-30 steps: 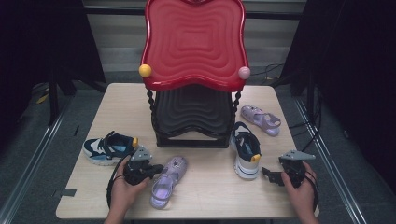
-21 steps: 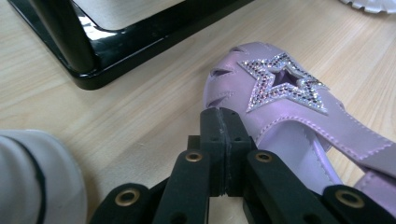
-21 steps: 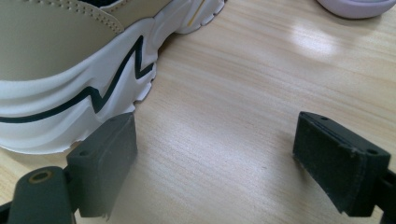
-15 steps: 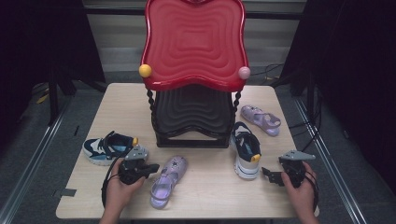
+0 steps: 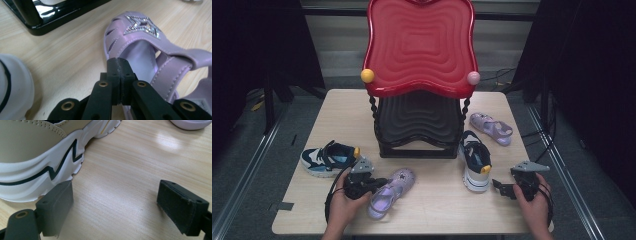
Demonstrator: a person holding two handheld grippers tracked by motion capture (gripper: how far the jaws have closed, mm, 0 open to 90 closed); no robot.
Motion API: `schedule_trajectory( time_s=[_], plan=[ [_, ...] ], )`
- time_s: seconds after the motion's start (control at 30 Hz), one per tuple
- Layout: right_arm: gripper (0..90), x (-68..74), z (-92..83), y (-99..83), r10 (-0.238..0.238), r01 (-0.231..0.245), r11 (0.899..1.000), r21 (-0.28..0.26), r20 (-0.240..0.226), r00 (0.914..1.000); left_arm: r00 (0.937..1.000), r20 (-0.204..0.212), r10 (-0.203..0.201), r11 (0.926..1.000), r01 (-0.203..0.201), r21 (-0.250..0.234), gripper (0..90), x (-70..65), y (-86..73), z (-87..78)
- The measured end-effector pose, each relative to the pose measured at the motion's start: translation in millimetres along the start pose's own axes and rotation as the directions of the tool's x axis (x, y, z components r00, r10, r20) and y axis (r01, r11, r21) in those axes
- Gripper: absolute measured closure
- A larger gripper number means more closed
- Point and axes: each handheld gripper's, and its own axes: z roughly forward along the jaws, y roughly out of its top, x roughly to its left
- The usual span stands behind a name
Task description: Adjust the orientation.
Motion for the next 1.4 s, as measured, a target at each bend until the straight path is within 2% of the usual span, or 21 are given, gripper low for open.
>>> schedule_trajectory(
  time_s=[0.57,0.6,0.7,0.73,0.8,0.9,1.13,1.23,1.3,1.4],
  plan=[
    [13.3,0.0,0.0,0.0,0.0,0.0,1.0,0.0,0.0,1.0,0.9998,0.021,-0.007,0.9996,0.007,-0.027,90.0,7.1,11.8,14.4],
    [13.3,0.1,-0.1,0.1,0.002,-0.002,1.0,0.001,0.0,1.0,0.9999,0.003,-0.01,0.998,0.01,-0.063,90.0,7.5,13.2,16.0],
    [13.3,0.2,-0.1,0.0,0.002,-0.002,1.0,0.001,0.0,1.0,0.9998,-0.004,-0.017,0.9982,0.017,-0.058,90.0,8.9,17.4,18.8],
    [13.3,0.0,0.0,0.0,0.0,0.0,1.0,0.0,0.0,1.0,0.9999,-0.012,-0.004,0.999,0.003,-0.045,90.0,9.9,21.1,21.4],
    [13.3,0.3,-0.2,0.0,0.004,-0.004,1.0,0.002,-0.001,1.0,0.9999,-0.005,-0.016,0.9988,0.016,-0.045,90.0,11.0,21.7,21.8],
    [13.3,0.2,-0.1,-0.1,0.001,-0.001,1.0,0.001,-0.001,1.0,0.9999,-0.003,-0.011,0.9989,0.011,-0.046,90.0,11.9,20.2,21.3],
    [13.4,0.2,-0.1,0.0,0.001,-0.001,1.0,0.001,0.0,1.0,0.9991,-0.036,-0.023,0.9985,0.021,-0.05,88.6,17.4,12.7,3.4],
    [13.3,0.1,0.0,0.0,0.0,0.0,1.0,0.0,0.0,1.0,0.9978,-0.066,-0.004,0.9994,0.002,-0.034,86.6,18.5,5.6,-7.2],
    [13.3,0.2,-0.1,0.0,0.001,-0.001,1.0,0.001,0.0,1.0,0.9965,-0.08,-0.023,0.9985,0.019,-0.051,82.9,19.5,-1.8,-18.4],
    [13.3,0.1,0.0,0.0,0.0,0.0,1.0,0.0,0.0,1.0,0.9951,-0.095,-0.029,0.9988,0.025,-0.042,80.9,18.4,-6.1,-25.7]
  ],
)
